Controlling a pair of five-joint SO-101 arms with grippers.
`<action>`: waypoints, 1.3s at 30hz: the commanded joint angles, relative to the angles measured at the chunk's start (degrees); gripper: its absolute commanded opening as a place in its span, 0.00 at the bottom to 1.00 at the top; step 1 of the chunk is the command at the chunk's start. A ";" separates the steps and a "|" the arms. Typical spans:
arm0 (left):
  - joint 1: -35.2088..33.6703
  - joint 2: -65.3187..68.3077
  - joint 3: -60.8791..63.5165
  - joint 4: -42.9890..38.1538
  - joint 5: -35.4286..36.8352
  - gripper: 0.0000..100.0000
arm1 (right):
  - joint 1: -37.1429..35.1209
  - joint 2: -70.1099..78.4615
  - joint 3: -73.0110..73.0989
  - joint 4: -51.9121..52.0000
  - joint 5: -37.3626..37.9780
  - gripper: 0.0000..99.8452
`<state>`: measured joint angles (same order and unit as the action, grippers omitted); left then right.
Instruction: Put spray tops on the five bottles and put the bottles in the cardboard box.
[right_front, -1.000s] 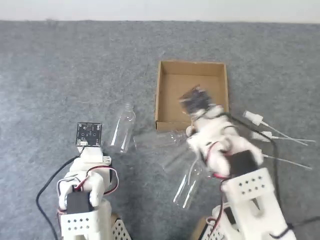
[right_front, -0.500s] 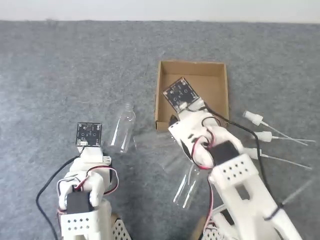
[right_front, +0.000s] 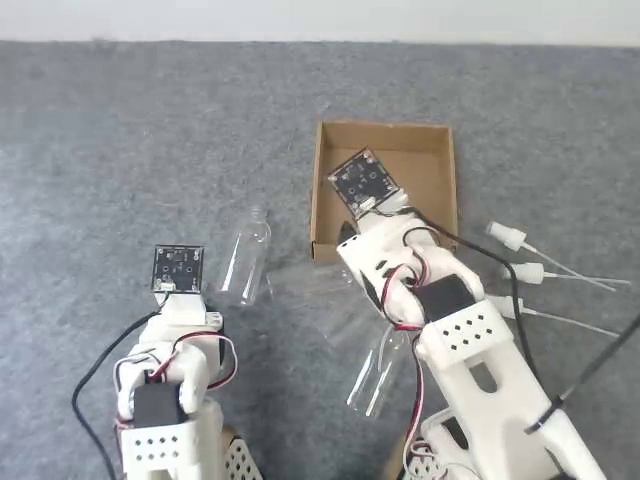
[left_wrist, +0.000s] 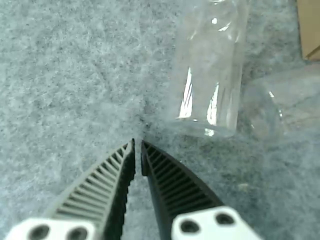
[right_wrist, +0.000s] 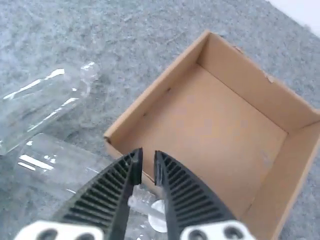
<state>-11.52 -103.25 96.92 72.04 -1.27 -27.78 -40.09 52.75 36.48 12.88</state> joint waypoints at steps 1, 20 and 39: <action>0.18 -1.05 -0.40 0.26 0.26 0.01 | 2.07 -0.31 -3.87 -0.84 -0.62 0.01; 0.09 -1.05 -0.40 0.26 0.26 0.01 | 4.70 -0.31 -6.24 16.22 -0.35 0.33; 0.09 -1.05 -0.40 0.26 0.26 0.01 | -1.71 0.22 12.04 -2.15 -8.70 0.20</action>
<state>-11.52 -103.25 96.92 72.04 -1.27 -26.11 -40.09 65.41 35.78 8.22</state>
